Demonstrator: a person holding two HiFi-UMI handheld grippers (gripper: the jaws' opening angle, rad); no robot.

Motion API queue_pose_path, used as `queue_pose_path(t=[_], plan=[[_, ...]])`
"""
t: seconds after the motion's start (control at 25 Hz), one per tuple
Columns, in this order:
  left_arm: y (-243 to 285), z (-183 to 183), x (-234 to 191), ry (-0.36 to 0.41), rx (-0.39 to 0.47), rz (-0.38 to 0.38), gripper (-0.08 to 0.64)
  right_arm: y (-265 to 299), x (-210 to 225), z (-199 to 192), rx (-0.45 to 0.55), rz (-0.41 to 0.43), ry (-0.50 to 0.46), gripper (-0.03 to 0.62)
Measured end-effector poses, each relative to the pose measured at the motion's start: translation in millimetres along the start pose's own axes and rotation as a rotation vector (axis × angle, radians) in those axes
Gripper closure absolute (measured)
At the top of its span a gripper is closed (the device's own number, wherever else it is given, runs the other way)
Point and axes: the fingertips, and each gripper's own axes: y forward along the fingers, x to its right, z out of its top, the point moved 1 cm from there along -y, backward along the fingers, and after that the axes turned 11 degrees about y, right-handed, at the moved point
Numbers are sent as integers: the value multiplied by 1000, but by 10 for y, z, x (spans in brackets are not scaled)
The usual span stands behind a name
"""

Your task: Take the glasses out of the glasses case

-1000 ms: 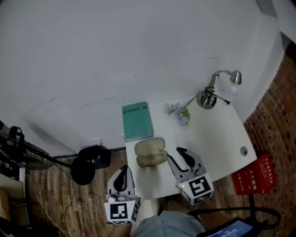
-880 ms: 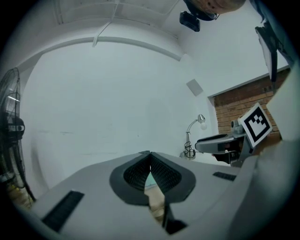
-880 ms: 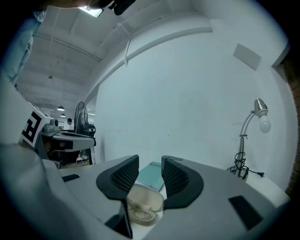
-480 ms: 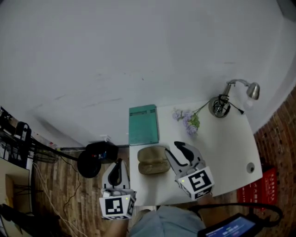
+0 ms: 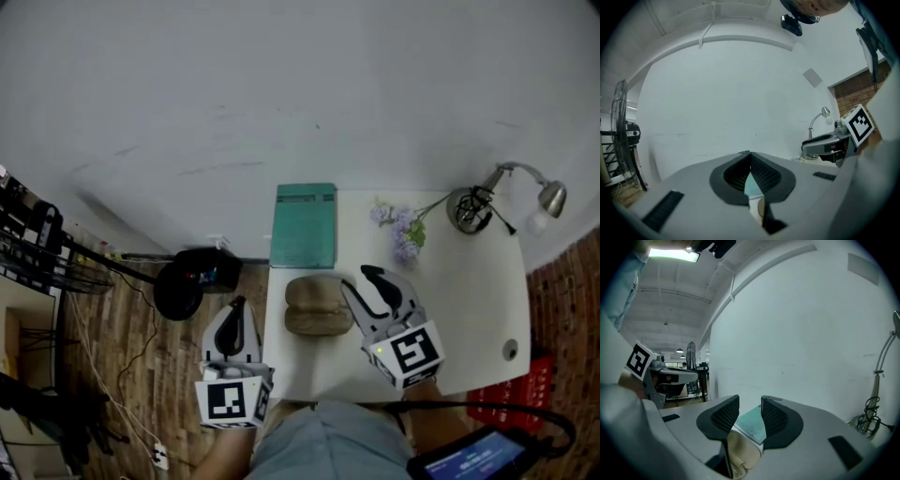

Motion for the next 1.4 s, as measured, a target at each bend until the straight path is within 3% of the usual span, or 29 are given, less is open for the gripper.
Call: queue_pose_path(t=[0.76,1.4], plan=[[-72,-503,-218,-49,-102,11,554,163,-124,-1066,-300,62,-79,459],[-48,-717,-251,-62,-155,18,554,100,-195,-1948,-526,105,-148,457]])
